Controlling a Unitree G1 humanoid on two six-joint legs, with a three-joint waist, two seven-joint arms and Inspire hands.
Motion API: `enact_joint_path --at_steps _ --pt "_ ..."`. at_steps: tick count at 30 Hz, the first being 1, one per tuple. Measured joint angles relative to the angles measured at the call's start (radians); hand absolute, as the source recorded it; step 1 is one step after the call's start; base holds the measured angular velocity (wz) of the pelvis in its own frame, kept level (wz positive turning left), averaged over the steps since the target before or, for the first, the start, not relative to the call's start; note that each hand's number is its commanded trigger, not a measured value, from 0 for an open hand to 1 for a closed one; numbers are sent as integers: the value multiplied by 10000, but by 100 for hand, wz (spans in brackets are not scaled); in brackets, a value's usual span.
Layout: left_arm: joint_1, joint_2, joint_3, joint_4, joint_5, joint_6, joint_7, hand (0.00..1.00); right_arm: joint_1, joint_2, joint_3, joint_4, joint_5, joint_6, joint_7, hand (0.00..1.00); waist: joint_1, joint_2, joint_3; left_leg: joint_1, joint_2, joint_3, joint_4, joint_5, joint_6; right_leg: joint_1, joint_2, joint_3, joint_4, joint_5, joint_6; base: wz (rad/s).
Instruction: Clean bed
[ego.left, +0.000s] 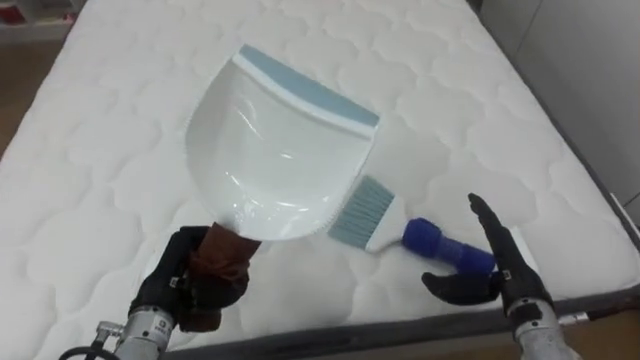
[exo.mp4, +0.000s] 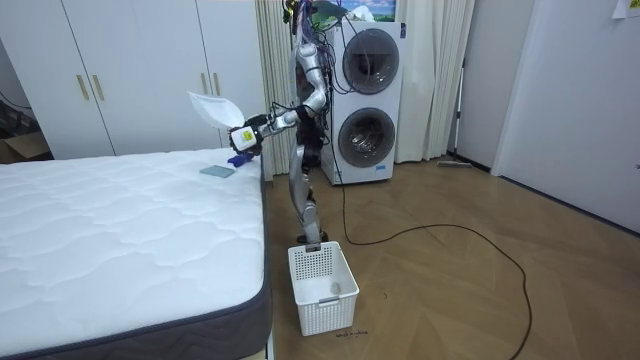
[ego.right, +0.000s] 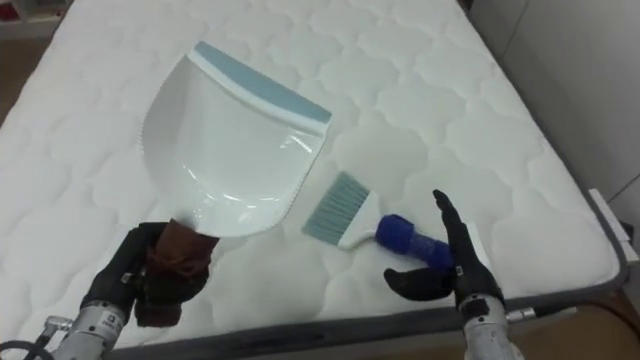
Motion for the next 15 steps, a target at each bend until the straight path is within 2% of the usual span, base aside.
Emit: enact_joint_path --at_steps 3,6,9,13,14,15 --pt "-21 -3 5 132 -78 -80 0 0 11 9 38 40 -47 88 4 0 6 -61 49 198 -74 -20 -167 -60 -19 -48 -25 111 281 -105 37 -13" --pt "-36 -2 18 815 -81 -119 0 0 32 9 82 166 -456 183 3 0 30 -116 74 446 -166 -61 -457 -74 5 173 4 139 44 -118 69 -8" --pt "-33 -3 18 1448 -111 -71 2 0 52 7 76 753 -528 239 1 0 -76 -154 91 403 -229 -462 -489 -98 42 470 54 -84 -465 -47 166 27" --pt "-13 -69 176 2112 -217 -110 17 0 103 40 74 1752 -715 320 44 0 67 -172 69 617 -299 -633 -797 -96 45 763 65 -130 -766 -16 197 12" --pt "65 -184 399 2443 -294 -112 101 0 129 66 73 2016 -842 324 44 0 154 -162 52 729 -301 -633 -846 -95 44 857 72 -133 -806 -15 199 0" --pt "128 -271 558 2718 -295 -108 262 0 206 87 35 2179 -967 352 41 0 202 -165 -14 783 -308 -632 -919 -93 42 900 80 -133 -864 -14 200 0"
